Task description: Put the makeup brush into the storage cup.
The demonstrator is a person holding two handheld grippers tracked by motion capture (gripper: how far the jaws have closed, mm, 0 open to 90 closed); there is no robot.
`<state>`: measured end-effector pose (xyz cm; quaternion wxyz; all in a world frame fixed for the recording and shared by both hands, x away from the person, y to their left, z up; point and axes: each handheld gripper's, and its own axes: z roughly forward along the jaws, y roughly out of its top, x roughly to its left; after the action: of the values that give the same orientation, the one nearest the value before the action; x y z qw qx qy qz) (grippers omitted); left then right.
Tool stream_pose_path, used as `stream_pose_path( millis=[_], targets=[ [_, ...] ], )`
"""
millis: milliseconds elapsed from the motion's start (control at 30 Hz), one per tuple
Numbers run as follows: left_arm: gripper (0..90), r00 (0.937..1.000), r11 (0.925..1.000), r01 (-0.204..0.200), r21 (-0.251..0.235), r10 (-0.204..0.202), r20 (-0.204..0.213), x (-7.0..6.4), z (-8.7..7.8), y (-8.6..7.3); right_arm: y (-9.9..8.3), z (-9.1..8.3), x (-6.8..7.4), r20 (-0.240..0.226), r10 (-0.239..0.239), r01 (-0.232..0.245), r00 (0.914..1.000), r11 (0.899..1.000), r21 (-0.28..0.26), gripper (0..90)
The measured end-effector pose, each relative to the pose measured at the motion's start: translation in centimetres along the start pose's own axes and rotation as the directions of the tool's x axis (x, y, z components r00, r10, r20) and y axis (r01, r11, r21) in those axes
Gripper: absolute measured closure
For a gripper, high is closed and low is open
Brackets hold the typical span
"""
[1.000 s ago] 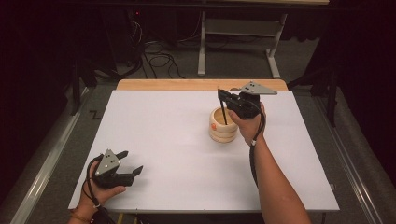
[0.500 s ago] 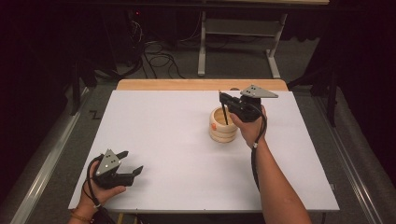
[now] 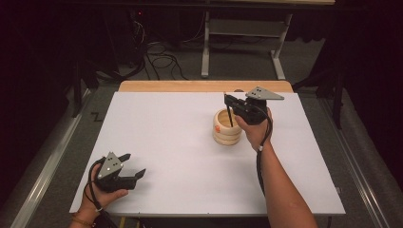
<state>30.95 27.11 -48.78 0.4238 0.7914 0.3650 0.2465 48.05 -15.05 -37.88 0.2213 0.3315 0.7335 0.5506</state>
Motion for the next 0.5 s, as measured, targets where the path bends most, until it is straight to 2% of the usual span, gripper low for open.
stream_pose_path(
  millis=[500],
  targets=[
    [22.2, 1.0, 1.0, 0.005, 0.002, -0.005, 0.002, 0.03, 0.04, -0.01, -0.21, -0.19, -0.14, 0.005, 0.006, -0.006, 1.0, 1.0, 0.015, 79.7]
  ],
)
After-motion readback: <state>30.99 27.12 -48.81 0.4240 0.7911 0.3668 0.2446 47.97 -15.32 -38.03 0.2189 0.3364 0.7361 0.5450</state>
